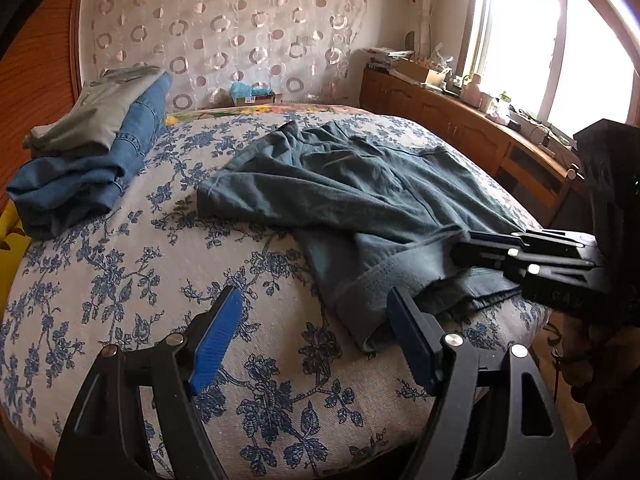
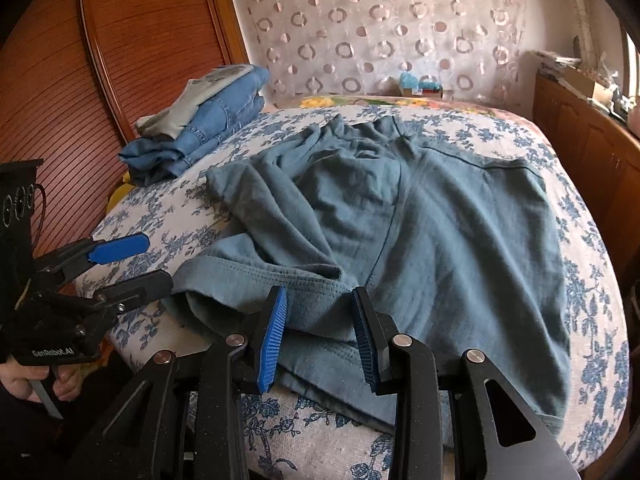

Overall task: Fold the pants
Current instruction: 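Grasp the shorts' leg hem with the right gripper while the left gripper holds the other hem, then lift the hem with both grippers and fold it over toward the waistband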

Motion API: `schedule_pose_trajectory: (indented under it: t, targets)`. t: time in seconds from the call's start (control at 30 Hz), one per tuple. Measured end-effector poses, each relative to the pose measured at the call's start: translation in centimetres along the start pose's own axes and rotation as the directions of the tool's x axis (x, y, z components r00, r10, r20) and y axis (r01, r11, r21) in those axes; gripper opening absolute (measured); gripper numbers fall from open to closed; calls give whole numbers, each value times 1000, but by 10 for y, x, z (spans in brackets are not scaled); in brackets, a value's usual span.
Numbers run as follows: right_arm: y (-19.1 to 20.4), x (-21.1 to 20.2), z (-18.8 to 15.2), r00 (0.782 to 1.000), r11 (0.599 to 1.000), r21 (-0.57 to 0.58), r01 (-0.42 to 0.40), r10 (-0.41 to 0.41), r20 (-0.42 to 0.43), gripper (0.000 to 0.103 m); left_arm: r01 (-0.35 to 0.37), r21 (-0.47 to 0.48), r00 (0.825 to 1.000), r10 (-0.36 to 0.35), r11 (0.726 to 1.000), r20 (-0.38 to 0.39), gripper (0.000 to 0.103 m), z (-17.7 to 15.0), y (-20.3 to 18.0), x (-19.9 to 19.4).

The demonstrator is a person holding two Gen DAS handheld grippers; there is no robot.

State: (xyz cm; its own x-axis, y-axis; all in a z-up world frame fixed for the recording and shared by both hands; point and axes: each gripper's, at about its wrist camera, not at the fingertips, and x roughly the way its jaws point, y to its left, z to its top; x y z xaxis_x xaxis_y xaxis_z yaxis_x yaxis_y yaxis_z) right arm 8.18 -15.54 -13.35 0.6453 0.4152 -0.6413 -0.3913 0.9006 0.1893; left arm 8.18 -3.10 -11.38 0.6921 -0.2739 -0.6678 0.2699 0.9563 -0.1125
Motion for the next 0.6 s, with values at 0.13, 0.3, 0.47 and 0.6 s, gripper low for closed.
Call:
schedule_pose_trajectory:
  t: [0.13, 0.3, 0.47, 0.6]
  targets:
    - [2, -13, 5, 998, 1000, -11, -7, 8, 57, 8, 8, -5, 1000, -8, 1000, 23, 76, 0, -1, -6]
    - [3, -40, 9, 991, 999, -32, 22, -18, 134, 7, 15, -9, 998, -14, 1000, 60, 76, 1, -2, -16]
    - [-3, -69, 6, 981, 998, -30, 53, -46, 190, 7, 18, -22, 997, -16, 1000, 71, 76, 3, -2, -18]
    - [-10, -90, -1, 975, 997, -23, 78, -71, 210, 7, 22, -17, 997, -20, 1000, 73, 76, 4, -5, -16]
